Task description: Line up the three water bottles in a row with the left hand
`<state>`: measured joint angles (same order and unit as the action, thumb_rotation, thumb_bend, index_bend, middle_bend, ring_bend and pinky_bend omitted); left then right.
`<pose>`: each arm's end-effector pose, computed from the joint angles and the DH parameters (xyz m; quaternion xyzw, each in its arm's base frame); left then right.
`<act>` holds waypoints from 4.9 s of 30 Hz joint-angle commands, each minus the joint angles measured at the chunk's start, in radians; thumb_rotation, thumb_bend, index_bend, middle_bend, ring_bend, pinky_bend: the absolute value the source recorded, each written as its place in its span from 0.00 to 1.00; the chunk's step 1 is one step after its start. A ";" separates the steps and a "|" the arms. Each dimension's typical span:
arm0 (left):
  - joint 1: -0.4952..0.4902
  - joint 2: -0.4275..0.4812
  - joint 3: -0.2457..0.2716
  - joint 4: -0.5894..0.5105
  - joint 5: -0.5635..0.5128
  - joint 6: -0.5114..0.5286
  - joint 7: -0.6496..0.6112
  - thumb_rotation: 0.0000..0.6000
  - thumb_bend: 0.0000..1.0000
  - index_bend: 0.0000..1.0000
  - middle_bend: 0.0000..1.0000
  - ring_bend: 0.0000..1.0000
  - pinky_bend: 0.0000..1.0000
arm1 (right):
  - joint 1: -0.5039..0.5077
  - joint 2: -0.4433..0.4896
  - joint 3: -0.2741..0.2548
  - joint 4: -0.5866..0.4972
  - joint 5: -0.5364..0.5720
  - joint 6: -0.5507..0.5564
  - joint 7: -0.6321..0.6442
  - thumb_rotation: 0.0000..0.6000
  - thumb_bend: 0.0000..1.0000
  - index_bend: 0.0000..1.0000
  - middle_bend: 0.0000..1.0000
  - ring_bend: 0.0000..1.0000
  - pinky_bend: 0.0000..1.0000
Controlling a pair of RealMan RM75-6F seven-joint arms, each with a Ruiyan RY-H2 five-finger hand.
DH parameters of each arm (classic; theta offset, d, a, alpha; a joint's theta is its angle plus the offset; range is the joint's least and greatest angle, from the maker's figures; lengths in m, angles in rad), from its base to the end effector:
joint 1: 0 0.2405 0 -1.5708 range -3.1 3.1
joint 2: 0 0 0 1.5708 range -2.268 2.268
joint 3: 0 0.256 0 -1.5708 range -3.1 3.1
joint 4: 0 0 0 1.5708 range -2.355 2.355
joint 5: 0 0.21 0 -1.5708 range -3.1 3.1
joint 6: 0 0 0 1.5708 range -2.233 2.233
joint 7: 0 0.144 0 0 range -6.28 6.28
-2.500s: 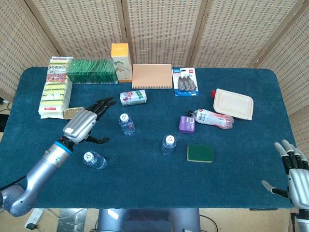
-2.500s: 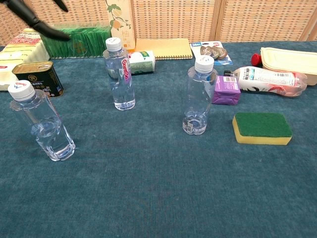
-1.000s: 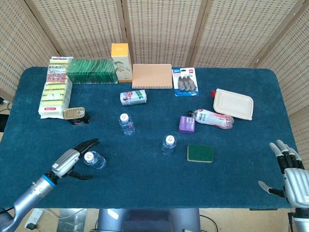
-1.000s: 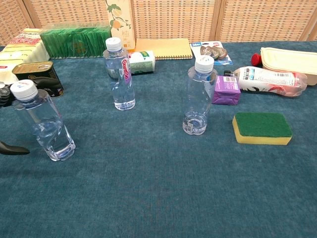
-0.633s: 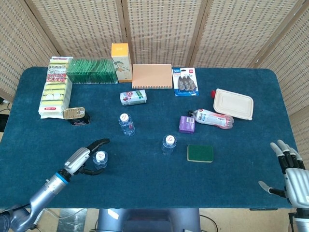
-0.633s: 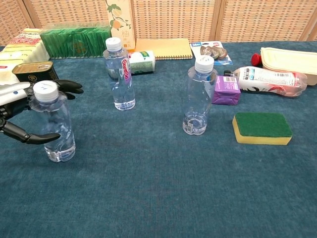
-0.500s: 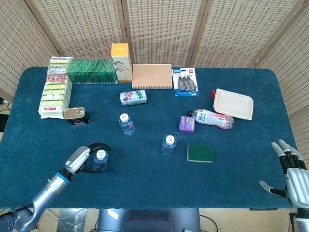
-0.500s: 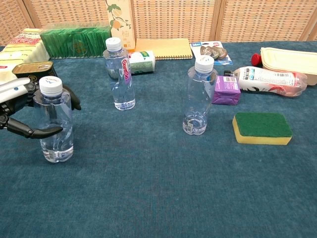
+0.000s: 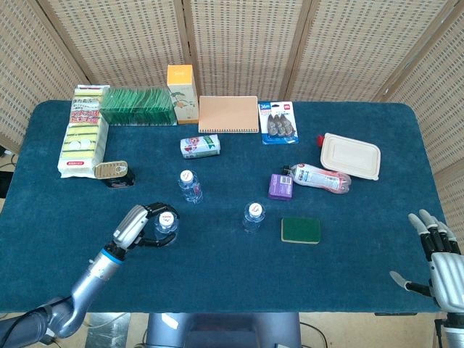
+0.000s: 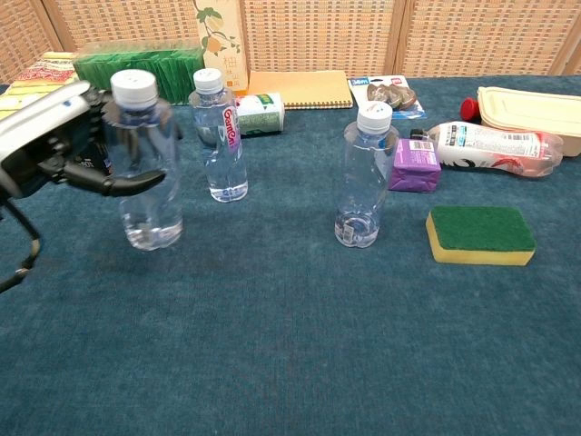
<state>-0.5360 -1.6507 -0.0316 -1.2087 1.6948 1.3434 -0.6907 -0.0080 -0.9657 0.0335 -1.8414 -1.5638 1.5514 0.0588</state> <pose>-0.1886 0.2824 -0.0131 -0.6016 -0.4978 -0.5983 0.1797 -0.2797 -0.1485 0.1895 0.5603 -0.4246 0.4285 0.5676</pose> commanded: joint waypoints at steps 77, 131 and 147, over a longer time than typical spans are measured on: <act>-0.173 -0.236 -0.055 0.127 -0.128 -0.127 0.022 1.00 0.26 0.00 0.00 0.04 0.27 | 0.005 0.026 -0.008 0.001 0.009 -0.024 0.047 1.00 0.00 0.04 0.00 0.00 0.02; -0.162 -0.128 -0.102 0.301 -0.246 -0.278 -0.365 1.00 0.11 0.00 0.00 0.00 0.06 | 0.020 0.025 -0.016 -0.017 0.025 -0.065 0.018 1.00 0.00 0.04 0.00 0.00 0.02; -0.244 -0.245 -0.163 0.377 -0.278 -0.353 -0.327 1.00 0.20 0.00 0.00 0.00 0.18 | 0.019 0.039 -0.013 -0.006 0.027 -0.060 0.067 1.00 0.00 0.05 0.00 0.00 0.02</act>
<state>-0.7743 -1.8890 -0.1895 -0.8371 1.4200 0.9939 -1.0211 0.0111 -0.9275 0.0197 -1.8483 -1.5376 1.4912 0.1245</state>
